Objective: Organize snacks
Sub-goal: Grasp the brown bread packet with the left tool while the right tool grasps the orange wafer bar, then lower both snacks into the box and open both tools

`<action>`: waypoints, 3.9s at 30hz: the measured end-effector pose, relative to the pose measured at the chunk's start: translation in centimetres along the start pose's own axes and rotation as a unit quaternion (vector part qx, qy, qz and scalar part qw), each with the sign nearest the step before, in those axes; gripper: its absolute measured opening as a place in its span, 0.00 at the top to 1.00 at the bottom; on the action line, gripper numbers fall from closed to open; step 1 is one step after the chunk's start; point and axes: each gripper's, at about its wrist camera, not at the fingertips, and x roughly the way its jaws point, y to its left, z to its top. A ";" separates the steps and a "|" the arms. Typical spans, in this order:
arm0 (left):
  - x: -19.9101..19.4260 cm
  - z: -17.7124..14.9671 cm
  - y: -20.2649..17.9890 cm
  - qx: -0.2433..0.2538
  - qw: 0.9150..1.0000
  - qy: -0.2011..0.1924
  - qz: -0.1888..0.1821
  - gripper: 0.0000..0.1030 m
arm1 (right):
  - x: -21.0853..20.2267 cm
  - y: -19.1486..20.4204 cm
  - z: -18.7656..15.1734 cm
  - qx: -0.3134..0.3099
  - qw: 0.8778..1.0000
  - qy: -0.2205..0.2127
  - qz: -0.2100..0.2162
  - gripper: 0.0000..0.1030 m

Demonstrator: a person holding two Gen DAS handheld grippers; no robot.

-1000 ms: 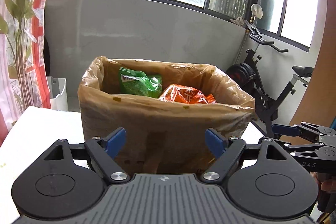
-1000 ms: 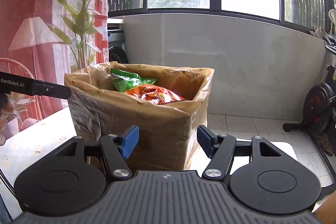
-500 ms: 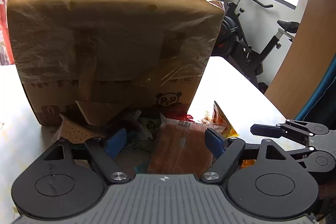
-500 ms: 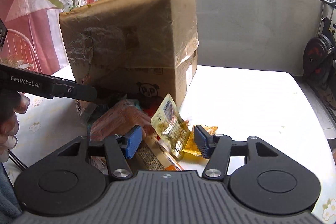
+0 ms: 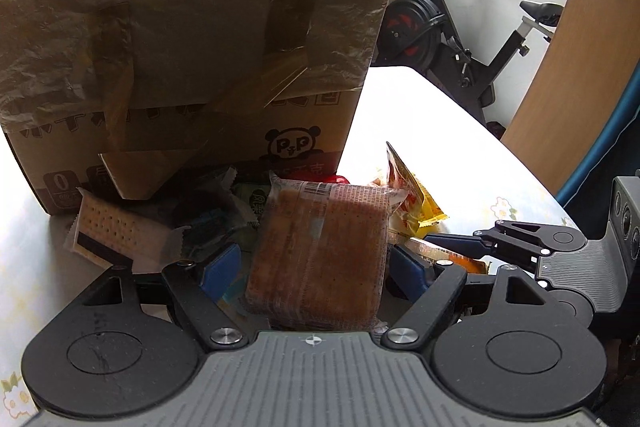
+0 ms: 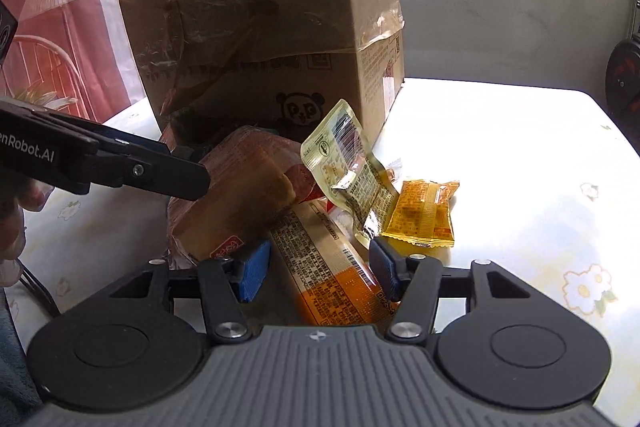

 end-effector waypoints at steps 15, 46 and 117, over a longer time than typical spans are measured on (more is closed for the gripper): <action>3.4 0.3 -1.1 0.009 1.000 0.021 0.008 0.19 | 0.4 0.0 -0.1 -0.007 1.000 0.004 0.006 0.57; -0.6 -1.1 1.0 -0.018 1.000 0.005 0.015 0.26 | 0.2 -0.3 0.0 0.002 1.000 0.002 0.008 0.60; -13.9 15.3 13.5 -0.060 0.968 -0.204 0.136 0.15 | -1.9 1.1 22.1 0.017 0.983 -0.178 -0.032 0.36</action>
